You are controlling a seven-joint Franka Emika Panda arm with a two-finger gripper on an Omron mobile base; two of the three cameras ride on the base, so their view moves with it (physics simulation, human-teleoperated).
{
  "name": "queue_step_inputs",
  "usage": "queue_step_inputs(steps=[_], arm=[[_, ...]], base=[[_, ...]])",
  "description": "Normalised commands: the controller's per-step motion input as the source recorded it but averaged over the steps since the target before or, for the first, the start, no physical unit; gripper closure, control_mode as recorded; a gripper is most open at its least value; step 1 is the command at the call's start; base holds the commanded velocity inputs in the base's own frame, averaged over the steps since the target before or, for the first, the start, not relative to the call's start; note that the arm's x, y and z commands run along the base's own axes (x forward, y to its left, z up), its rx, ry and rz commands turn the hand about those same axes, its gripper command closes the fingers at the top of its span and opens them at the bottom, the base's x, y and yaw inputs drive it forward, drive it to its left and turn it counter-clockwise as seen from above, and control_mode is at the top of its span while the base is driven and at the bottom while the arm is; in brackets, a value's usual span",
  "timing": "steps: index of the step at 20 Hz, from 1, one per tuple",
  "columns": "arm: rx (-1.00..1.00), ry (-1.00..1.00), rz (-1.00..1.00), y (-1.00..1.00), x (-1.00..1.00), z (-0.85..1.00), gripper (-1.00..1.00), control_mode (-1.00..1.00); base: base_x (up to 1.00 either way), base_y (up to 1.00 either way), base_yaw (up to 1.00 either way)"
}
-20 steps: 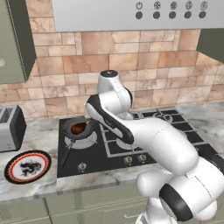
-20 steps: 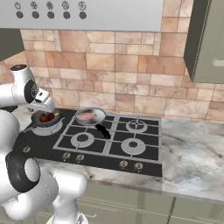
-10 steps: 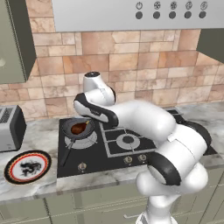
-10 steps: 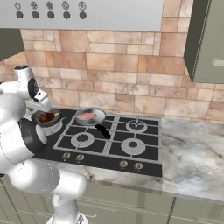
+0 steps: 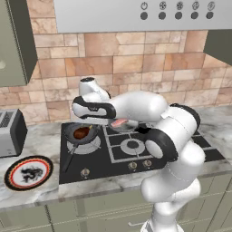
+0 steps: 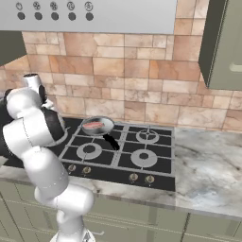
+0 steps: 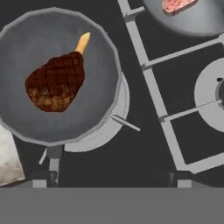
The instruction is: Place one of the steaks on the plate and the other in the bowl. Then place the bowl in the fridge.
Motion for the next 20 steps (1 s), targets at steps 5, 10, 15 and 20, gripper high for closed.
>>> queue_step_inputs(steps=[5,10,15,20], arm=[[0.00,0.02,-0.12,0.07,0.38,-0.14,-1.00,-1.00],[0.00,0.00,-0.15,0.09,0.32,-0.18,-1.00,-1.00],[0.00,0.00,-0.14,0.11,0.23,-0.26,-1.00,-1.00],[0.00,0.00,-0.01,0.13,0.24,-0.26,-1.00,-1.00]], base=[[0.00,0.00,0.00],[0.00,0.00,0.00],[0.00,0.00,0.00],[0.00,0.00,0.00]])
